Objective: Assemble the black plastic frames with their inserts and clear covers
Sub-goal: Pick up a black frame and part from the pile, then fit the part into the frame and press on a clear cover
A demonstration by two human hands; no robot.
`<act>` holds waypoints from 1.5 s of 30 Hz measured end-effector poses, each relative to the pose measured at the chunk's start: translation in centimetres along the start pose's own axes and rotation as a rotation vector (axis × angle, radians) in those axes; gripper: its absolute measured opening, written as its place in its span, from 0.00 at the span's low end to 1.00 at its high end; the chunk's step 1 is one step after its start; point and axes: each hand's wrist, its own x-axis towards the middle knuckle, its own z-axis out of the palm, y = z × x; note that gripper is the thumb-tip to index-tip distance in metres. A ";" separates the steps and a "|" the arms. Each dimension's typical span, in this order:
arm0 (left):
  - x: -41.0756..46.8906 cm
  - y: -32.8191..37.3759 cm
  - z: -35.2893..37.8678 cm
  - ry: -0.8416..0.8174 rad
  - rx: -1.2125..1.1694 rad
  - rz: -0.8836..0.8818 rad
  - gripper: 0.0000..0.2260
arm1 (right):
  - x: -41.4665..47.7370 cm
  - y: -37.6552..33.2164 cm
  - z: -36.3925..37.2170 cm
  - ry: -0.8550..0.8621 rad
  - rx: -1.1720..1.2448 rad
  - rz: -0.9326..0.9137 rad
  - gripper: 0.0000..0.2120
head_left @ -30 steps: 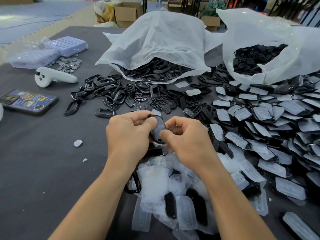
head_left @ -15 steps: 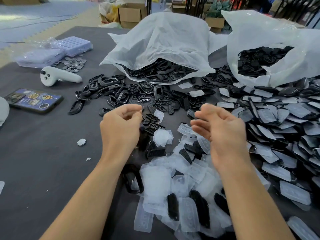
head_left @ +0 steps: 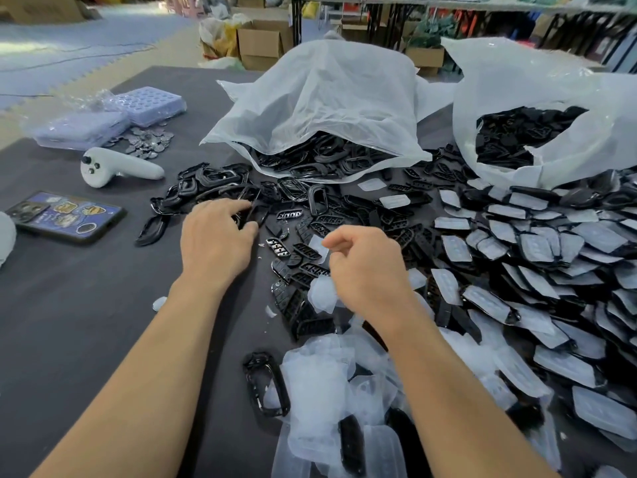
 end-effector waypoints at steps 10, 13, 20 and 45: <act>0.1 -0.1 0.6 -0.131 0.092 0.144 0.17 | 8.6 -2.2 3.2 -0.233 -0.478 -0.179 0.24; -0.1 -0.3 0.7 -0.071 0.152 0.141 0.12 | 8.7 -1.7 3.6 -0.139 -0.519 -0.211 0.22; -0.7 0.3 -0.2 0.137 -0.077 -0.015 0.08 | 6.4 -0.2 2.1 0.006 -0.403 -0.127 0.12; -8.9 4.9 -1.2 -0.069 -0.423 -0.101 0.07 | -0.6 0.2 -0.5 -0.024 -0.434 -0.258 0.17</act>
